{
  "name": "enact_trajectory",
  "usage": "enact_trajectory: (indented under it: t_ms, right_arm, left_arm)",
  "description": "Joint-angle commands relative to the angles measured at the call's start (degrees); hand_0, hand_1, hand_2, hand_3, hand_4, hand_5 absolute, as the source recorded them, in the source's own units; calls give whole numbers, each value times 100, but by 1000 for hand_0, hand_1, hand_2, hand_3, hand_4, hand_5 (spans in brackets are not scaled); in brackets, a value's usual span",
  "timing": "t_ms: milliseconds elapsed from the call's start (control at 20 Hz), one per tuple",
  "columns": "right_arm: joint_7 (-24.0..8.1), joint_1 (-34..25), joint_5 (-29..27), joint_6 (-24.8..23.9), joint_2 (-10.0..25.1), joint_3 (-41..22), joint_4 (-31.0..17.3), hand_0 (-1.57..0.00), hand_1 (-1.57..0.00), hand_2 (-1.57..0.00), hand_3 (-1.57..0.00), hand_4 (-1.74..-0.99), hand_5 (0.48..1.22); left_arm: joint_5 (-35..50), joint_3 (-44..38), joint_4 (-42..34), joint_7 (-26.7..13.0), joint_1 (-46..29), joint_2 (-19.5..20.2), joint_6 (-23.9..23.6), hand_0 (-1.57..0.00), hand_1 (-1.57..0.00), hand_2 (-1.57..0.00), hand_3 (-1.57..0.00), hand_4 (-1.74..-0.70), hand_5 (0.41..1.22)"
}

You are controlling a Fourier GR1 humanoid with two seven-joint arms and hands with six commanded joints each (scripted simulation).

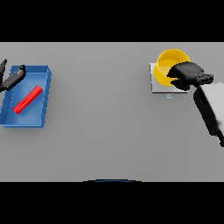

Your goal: Pick up the red beaker and tilt it to pour out 1 green nut into yellow bowl. Pick up the yellow bowl and place it on the metallic measuring scale.

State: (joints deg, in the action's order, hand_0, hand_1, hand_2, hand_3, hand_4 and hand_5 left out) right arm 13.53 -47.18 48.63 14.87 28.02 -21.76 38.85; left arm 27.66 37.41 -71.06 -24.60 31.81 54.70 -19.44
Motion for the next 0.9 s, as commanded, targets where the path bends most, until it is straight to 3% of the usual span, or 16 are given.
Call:
enact_trajectory:
  t_ms: [0, 100, 150, 200, 300, 450, 650, 850]
  right_arm:
    - [35, -44, 0, 8, 17, 6, -18, -1417, -1571, -1363, -1487, -1741, 1221]
    - [-27, -39, 6, 65, -12, -2, -77, -1397, -1571, -1385, -1363, -1741, 1221]
    - [-26, -33, -38, 110, -26, 23, -52, -1332, -1459, -1423, -1198, -1741, 1221]
    - [92, -45, -69, 141, -16, 56, -74, -1128, -1322, -1330, -1057, -1701, 1221]
    - [-8, -12, -141, 230, -7, 118, -22, -721, -980, -1042, -833, -1619, 1072]
    - [-63, -23, -97, 330, 34, 86, -86, -369, -582, -693, -613, -1539, 933]
    - [102, -79, 35, 277, 60, -47, -116, -150, -243, -375, -449, -1469, 842]
    - [-111, -63, 18, 432, 44, -37, -122, -61, -99, -161, -323, -1422, 785]
  left_arm:
    - [-7, 24, 17, -9, 23, -55, 10, 1, 1, 1, 1, -727, 712]
    - [-30, 15, 133, 12, 61, -86, 25, 1, 1, 1, 1, -727, 715]
    - [13, -18, 143, 38, 35, -75, 44, 1, 1, 1, 1, -729, 717]
    - [11, -18, 172, 39, 55, -100, 49, 1, 1, 1, 1, -730, 720]
    - [-7, 2, 236, 102, 84, -173, 83, 1, 1, 1, 1, -733, 728]
    - [-19, 6, 202, 94, 97, -172, 54, 1, 1, 1, 1, -727, 717]
    - [-22, 9, 220, 97, 67, -145, 78, 1, 1, 1, 1, -722, 703]
    - [-13, -2, 297, 22, 172, -181, 119, 1, 1, 1, 1, -719, 696]
